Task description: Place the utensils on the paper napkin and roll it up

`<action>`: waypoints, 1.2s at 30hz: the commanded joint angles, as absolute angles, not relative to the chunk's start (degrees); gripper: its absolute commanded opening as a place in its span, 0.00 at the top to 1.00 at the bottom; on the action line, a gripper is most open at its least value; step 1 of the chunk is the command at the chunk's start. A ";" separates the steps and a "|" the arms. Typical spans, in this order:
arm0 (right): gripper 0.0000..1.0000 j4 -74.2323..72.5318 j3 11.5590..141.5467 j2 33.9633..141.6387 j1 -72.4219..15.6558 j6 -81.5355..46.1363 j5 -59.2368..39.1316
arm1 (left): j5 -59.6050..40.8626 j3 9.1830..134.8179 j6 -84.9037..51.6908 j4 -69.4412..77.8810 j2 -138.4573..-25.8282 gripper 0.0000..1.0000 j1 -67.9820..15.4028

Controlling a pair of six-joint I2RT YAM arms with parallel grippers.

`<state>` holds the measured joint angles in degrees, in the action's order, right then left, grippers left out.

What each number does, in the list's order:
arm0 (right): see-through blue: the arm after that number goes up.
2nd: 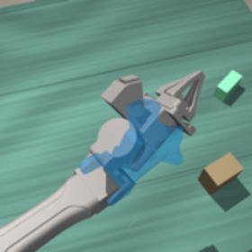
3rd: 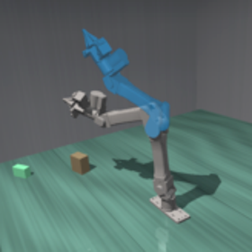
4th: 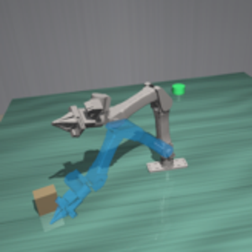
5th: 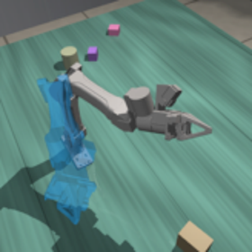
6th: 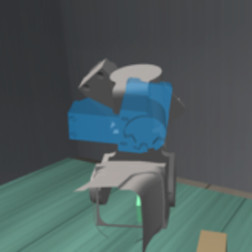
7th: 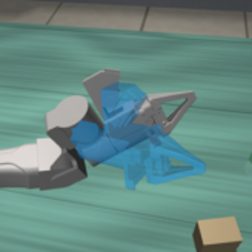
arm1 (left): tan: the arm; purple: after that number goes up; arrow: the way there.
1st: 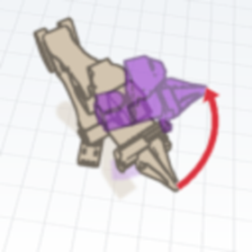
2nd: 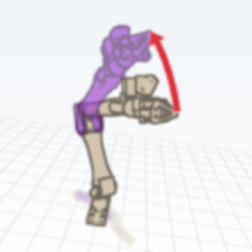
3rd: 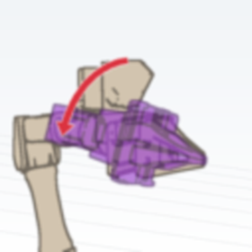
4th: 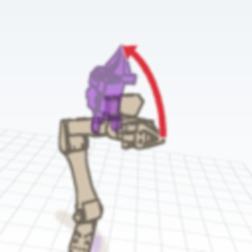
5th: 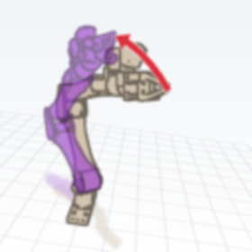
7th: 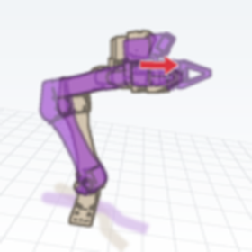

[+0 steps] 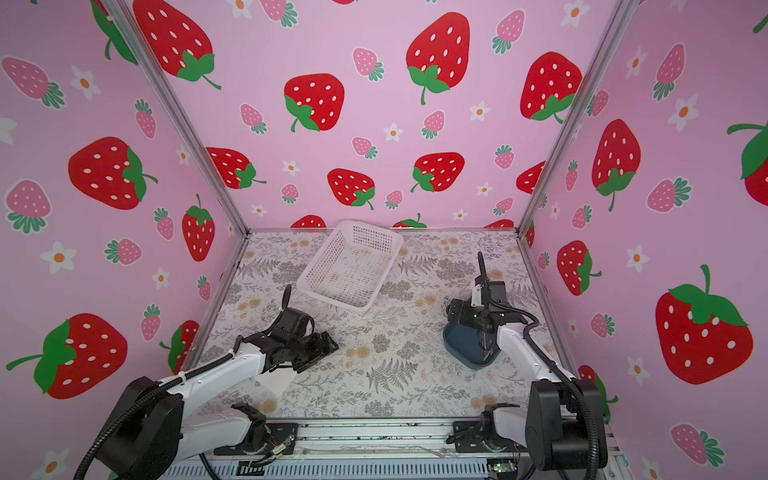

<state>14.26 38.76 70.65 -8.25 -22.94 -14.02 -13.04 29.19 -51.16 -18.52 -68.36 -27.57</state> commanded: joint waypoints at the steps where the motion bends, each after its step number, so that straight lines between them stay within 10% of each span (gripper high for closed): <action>1: 0.05 14.50 37.64 69.04 -8.61 -23.38 -16.30 | -4.49 31.68 -52.36 -26.91 -63.50 0.14 -29.24; 11: 0.06 10.01 36.77 68.89 -8.61 -26.26 -23.47 | -6.35 34.64 -39.13 -27.92 -66.37 0.13 -9.10; 21: 0.05 9.06 36.46 69.34 -8.70 -27.57 -24.22 | -13.71 33.46 -39.48 -24.43 -75.41 0.14 -7.89; 36: 0.05 9.57 34.27 67.09 -9.09 -28.42 -28.27 | -13.39 28.71 -57.59 -12.44 -76.40 0.16 -36.04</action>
